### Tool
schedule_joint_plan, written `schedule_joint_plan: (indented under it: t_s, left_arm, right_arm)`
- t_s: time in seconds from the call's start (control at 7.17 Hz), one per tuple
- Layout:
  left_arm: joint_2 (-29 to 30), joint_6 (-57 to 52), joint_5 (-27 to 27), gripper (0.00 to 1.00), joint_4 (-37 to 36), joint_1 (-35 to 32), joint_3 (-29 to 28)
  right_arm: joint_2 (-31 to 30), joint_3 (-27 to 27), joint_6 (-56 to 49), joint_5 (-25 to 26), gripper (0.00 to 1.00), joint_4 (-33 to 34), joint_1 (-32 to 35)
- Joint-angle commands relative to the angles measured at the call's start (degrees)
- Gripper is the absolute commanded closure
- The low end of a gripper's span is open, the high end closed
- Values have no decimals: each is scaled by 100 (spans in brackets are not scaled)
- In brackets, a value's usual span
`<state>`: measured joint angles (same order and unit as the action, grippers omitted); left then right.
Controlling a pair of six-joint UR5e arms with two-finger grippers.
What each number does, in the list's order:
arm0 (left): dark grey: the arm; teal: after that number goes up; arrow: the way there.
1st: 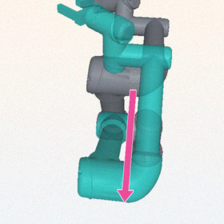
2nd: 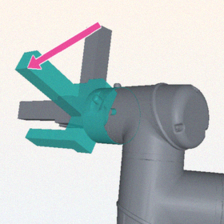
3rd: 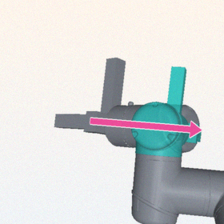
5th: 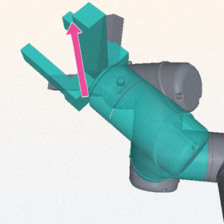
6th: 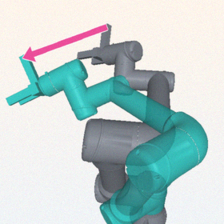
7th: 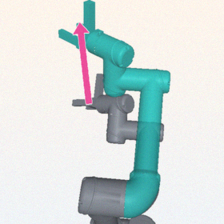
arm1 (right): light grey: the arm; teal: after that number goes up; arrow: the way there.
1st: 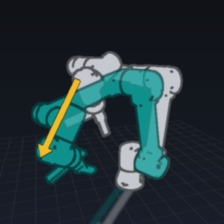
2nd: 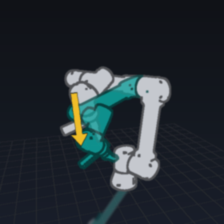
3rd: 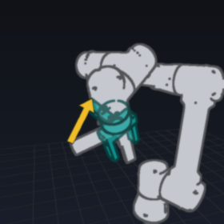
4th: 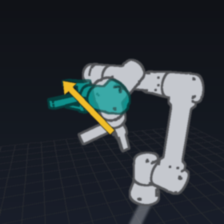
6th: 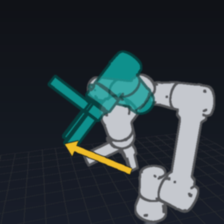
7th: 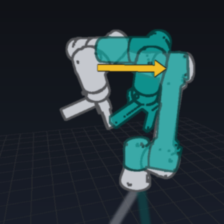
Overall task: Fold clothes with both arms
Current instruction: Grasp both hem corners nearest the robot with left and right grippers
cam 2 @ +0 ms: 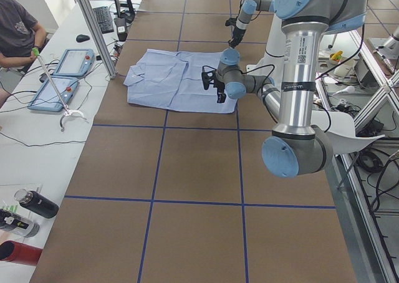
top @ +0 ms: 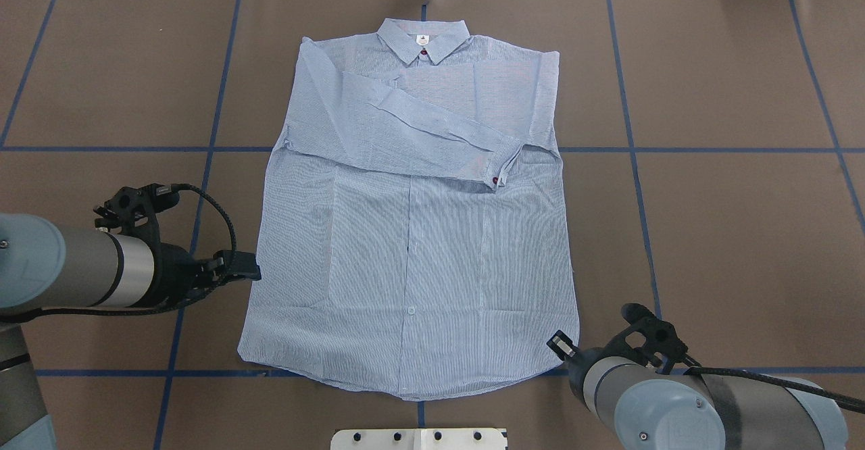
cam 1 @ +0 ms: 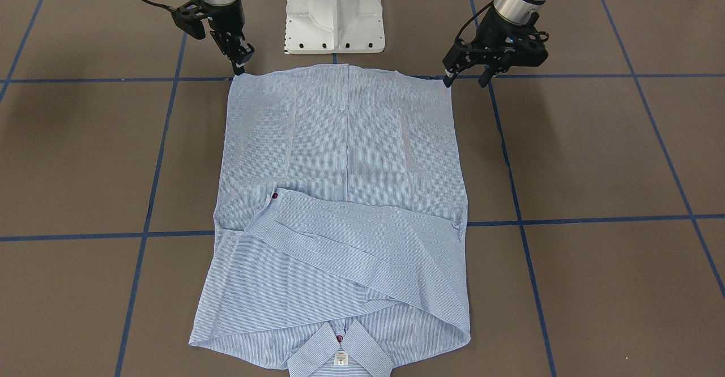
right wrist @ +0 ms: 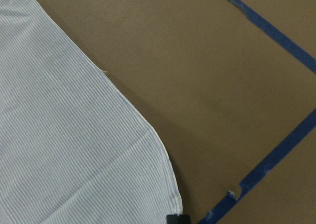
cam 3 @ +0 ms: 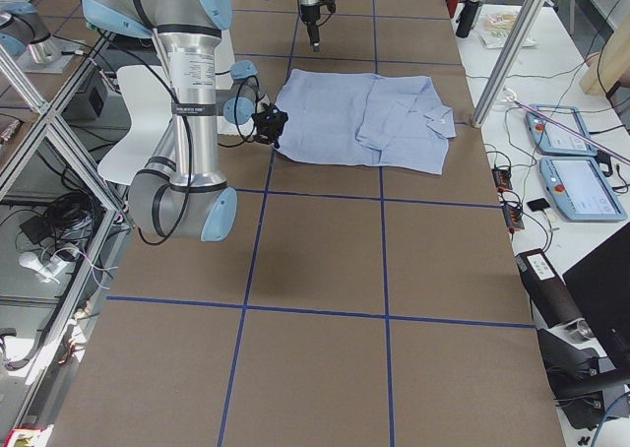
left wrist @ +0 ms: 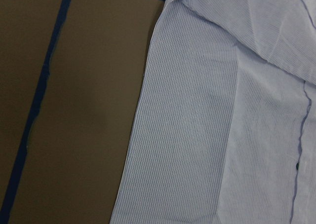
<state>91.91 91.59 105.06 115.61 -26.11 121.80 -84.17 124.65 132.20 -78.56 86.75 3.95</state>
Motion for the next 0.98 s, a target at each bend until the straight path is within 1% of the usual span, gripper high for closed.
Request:
schedule_joint_plan:
  t_s: [0.0,0.42,0.7,0.84]
  left_arm:
    - [2,509,41,1,32,272,-59]
    - [-6,579,-12,4,32,396,-217]
    - [37,869,-12,11,49,466,-384]
    - [46,878,-12,17,119,475,-524]
  right_arm:
    - [6,7,-1,-1,100,0,9]
    - [23,24,-1,-1,100,0,62]
    - [23,50,-1,-1,100,0,88]
    - [15,59,-1,-1,100,0,123]
